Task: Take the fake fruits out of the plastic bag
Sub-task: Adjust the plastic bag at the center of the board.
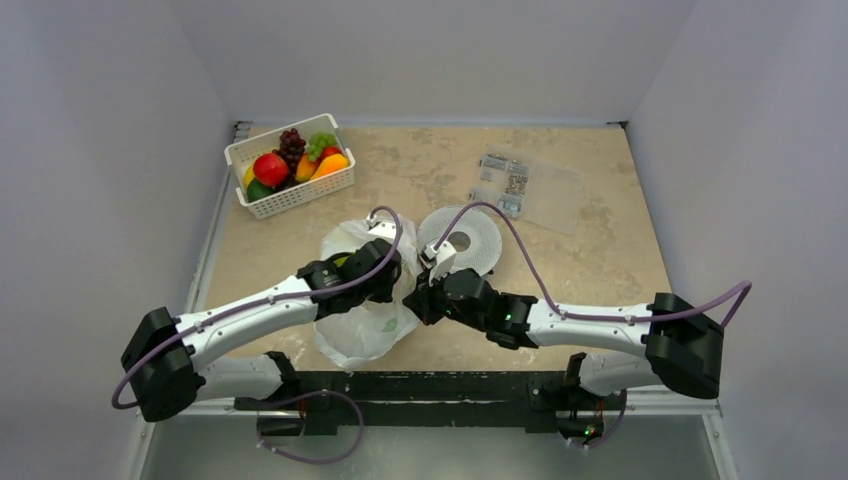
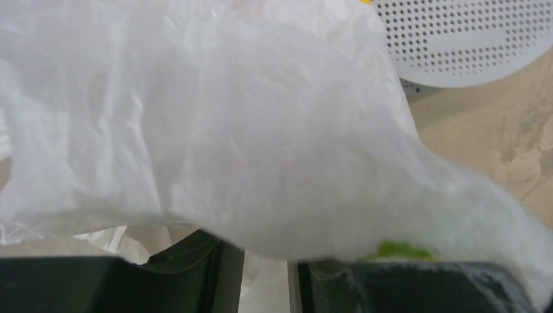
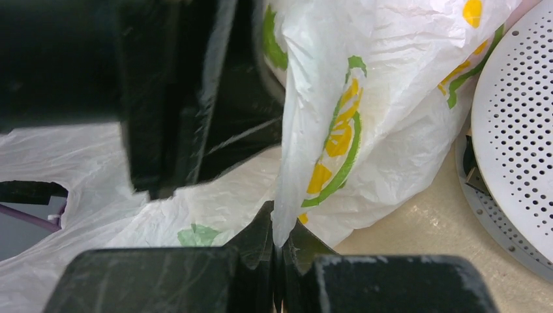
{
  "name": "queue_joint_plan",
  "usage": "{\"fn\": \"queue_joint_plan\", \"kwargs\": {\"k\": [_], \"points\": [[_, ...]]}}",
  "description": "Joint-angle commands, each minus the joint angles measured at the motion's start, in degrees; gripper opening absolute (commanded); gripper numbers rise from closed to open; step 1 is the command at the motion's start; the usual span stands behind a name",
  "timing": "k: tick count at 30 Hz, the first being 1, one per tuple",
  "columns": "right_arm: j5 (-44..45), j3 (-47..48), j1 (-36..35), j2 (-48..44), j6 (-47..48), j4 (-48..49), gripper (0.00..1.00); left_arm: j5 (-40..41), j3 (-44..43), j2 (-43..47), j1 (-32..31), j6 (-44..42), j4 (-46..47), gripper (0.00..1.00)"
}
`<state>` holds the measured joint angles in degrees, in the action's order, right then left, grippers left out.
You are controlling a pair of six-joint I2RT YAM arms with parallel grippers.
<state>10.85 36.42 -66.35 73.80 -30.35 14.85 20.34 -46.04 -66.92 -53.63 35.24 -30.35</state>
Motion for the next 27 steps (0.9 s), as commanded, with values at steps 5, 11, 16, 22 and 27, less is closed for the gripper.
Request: {"fn": "queue_joint_plan", "kwargs": {"k": [5, 11, 16, 22, 27], "points": [[-1.8, 1.6, -0.2, -0.8, 2.0, 2.5, 0.0, 6.3, -6.7, -4.4, 10.8, -7.3, 3.4, 0.33], [-3.6, 1.7, -0.2, 0.8, 2.1, 3.3, 0.0, 11.7, -10.0, -5.6, 12.9, -11.1, 3.8, 0.45], [-3.9, 1.9, -0.2, 1.2, 2.3, 3.7, 0.0, 10.0, -11.2, -10.0, 15.1, -11.7, 3.7, 0.46], [-3.8, 1.6, -0.2, 1.7, 2.3, 4.3, 0.0, 6.7, -9.2, -11.5, 15.2, -13.3, 6.4, 0.55], [-3.6, 1.6, -0.2, 1.9, 2.1, 4.7, 0.0, 3.6, -7.9, -12.9, 15.2, -16.7, 9.1, 0.69]]}}
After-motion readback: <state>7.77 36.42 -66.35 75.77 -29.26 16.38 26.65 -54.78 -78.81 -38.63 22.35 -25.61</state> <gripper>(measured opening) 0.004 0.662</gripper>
